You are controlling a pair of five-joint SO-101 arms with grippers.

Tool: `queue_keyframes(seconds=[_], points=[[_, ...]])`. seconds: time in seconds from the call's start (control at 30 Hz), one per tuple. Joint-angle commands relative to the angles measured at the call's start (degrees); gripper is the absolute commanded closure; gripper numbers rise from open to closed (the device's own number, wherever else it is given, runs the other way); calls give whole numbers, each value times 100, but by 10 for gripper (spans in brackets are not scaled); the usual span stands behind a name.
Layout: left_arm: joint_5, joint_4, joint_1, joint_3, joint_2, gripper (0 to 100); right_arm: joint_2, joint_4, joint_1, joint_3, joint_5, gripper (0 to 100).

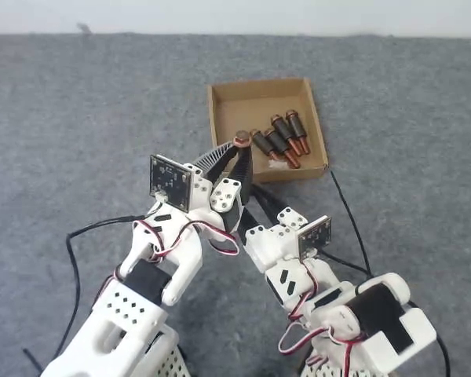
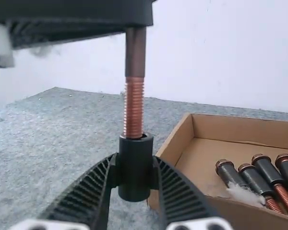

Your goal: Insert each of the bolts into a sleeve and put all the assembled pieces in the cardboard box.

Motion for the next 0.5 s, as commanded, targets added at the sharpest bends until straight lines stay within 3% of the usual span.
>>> queue_keyframes(seconds=[0.0,0.47], points=[[18,-167,-18,4,-53,988,-84,-154,-22,79,-18,992],[-141,-176,-97,-31,-88,988,-84,-136,-13,79,-18,992]])
